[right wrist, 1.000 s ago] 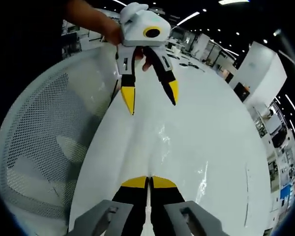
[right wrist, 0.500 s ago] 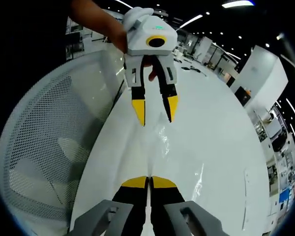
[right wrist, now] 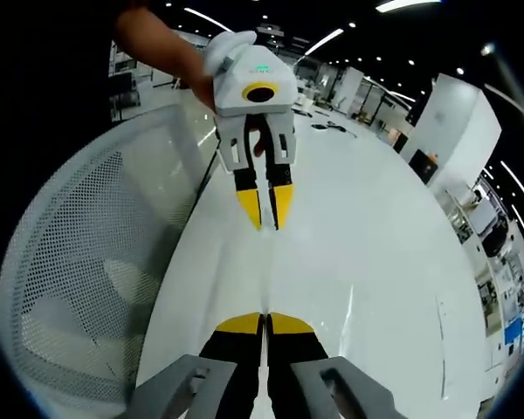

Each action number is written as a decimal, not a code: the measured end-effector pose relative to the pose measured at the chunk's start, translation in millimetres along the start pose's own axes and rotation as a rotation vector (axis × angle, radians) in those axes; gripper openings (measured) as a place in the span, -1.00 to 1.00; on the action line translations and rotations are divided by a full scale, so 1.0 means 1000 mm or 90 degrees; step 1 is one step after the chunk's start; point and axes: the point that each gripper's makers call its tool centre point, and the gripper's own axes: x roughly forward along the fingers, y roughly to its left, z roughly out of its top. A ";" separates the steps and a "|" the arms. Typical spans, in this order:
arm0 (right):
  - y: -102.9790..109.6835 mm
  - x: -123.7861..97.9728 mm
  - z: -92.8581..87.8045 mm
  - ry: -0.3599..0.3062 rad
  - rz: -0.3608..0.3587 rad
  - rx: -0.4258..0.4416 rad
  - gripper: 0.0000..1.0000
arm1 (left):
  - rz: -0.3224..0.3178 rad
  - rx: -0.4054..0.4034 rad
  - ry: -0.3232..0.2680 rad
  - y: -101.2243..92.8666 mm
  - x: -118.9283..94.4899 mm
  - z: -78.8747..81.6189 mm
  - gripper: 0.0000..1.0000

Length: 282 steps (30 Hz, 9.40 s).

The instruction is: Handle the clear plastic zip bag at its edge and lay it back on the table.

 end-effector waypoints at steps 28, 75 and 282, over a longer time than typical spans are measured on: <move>-0.001 0.003 -0.003 -0.006 -0.015 0.081 -0.91 | -0.036 0.006 0.009 -0.007 0.004 0.007 -1.00; 0.004 0.041 0.040 -0.041 0.006 0.041 -0.99 | -0.063 0.016 -0.004 -0.017 0.008 0.031 -1.00; 0.017 0.001 -0.044 0.060 -0.017 0.119 -1.00 | -0.091 -0.061 0.093 -0.017 0.025 0.002 -1.00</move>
